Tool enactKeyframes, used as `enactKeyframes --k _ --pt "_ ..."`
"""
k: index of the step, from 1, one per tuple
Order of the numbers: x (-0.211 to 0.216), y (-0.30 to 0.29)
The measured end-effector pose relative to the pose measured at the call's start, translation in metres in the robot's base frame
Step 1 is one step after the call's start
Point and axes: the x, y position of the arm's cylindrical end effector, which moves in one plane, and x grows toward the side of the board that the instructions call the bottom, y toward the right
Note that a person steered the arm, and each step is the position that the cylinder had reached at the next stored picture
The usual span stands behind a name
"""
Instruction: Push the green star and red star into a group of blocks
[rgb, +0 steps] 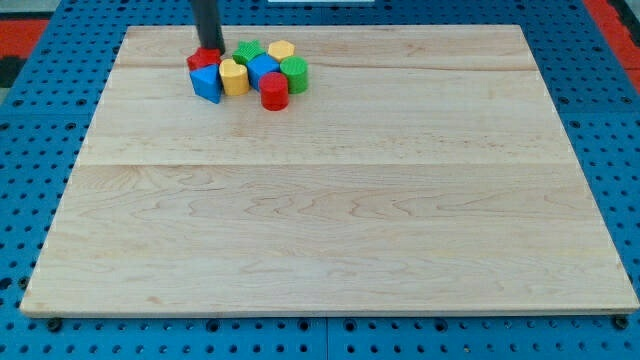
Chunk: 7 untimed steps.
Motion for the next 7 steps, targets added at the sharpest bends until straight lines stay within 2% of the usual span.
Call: enactKeyframes --k 1,2,3,5,6,7 --pt "0.009 -0.032" --pt "0.038 -0.103" --pt "0.058 -0.096" --pt "0.058 0.012" --pt "0.056 0.024" --pt "0.065 -0.031"
